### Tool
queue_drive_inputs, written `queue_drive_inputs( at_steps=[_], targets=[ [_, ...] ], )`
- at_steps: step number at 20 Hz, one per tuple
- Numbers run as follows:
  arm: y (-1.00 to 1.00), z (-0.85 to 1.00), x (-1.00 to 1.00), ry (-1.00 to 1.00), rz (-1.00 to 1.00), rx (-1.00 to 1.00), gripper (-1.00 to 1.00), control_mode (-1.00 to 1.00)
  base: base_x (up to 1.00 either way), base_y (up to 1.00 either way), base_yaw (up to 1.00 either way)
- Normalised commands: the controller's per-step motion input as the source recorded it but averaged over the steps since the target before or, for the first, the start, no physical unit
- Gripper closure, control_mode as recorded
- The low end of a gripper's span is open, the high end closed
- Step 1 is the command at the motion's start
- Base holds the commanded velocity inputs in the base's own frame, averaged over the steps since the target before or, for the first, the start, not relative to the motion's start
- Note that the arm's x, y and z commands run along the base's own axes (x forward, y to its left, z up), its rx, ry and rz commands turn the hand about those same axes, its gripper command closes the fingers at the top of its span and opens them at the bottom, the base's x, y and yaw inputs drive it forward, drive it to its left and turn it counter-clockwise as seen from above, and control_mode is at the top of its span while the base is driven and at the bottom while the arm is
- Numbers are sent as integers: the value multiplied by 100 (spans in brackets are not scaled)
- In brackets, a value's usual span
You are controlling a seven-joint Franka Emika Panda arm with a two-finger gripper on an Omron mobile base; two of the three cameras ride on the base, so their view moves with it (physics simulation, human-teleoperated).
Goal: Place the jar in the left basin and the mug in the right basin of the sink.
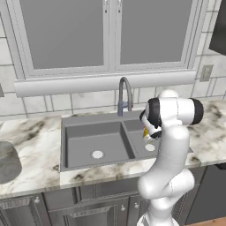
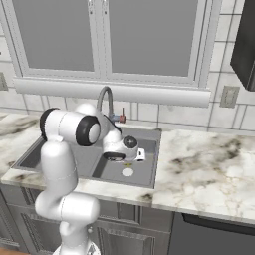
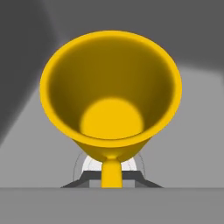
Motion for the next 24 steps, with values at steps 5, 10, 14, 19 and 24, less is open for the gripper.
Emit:
queue_drive_inputs(
  at_steps=[5,10,14,19,24],
  targets=[
    [1,-30,13,0,0,-3,100,-100,0,0,0],
    [0,-28,15,0,0,-1,100,-100,0,0,0],
    [0,-26,18,0,0,0,100,-100,0,0,0],
    [0,-25,21,0,0,0,100,-100,0,0,0],
    [3,-8,15,0,0,-1,-100,-100,0,0,0]
  ],
)
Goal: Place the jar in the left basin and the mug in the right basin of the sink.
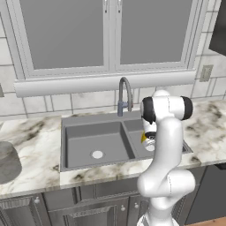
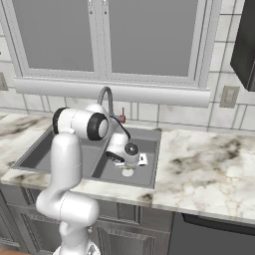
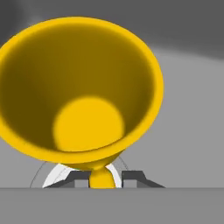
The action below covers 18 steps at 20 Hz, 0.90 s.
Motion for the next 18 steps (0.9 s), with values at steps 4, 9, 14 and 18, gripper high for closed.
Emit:
queue_drive_inputs(
  at_steps=[4,9,14,18],
  targets=[
    [21,33,0,-4,0,-1,-100,-100,0,0,0],
    [39,53,-6,-6,0,0,-100,-100,0,0,0],
    [44,58,-19,-7,1,5,-100,-100,0,0,0],
    [29,61,-39,-8,0,9,-100,-100,0,0,0]
  ],
)
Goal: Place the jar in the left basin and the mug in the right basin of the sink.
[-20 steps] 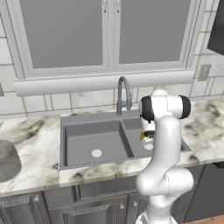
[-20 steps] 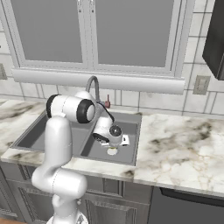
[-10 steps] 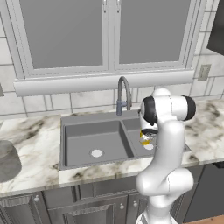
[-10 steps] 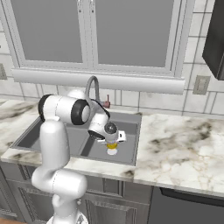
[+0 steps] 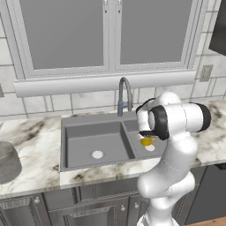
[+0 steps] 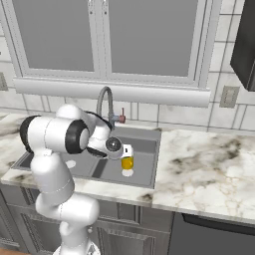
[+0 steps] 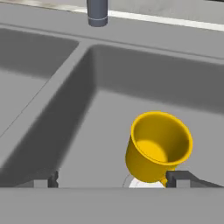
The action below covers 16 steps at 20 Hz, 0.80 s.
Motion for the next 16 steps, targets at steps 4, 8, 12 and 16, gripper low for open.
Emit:
queue_drive_inputs(
  at_steps=[4,8,12,16],
  targets=[
    [8,74,-42,-10,0,6,-100,-100,0,0,0],
    [0,76,-37,-7,0,2,-100,-100,0,0,0],
    [0,91,-9,-2,0,0,-100,-100,0,0,0],
    [0,84,0,0,-3,3,-100,-100,0,0,0]
  ],
)
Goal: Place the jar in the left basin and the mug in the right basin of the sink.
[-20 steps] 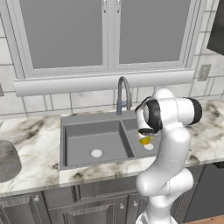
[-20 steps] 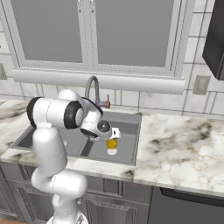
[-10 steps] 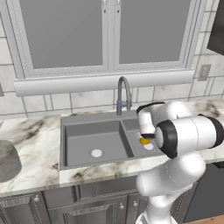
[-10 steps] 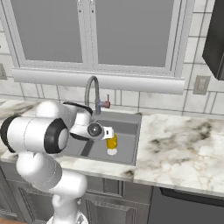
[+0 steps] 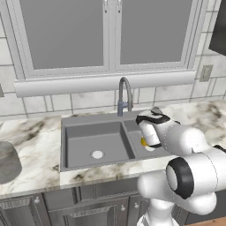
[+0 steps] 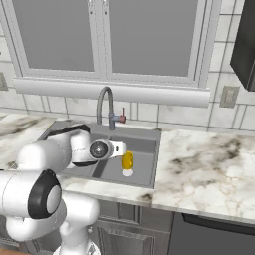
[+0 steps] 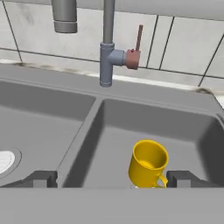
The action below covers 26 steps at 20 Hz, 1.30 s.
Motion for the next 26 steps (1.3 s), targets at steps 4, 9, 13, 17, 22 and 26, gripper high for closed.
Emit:
queue_drive_inputs(
  at_steps=[4,9,13,17,22,26],
  targets=[
    [0,67,0,5,-10,9,-100,-100,0,0,0],
    [0,55,0,13,-18,12,-100,-100,0,0,0],
    [0,45,0,20,-21,9,-100,-100,0,0,0],
    [1,31,-2,12,-11,3,-100,-100,0,0,0],
    [0,5,-3,1,3,7,-100,-100,0,0,0],
    [0,0,0,0,19,20,-100,-100,0,0,0]
  ],
)
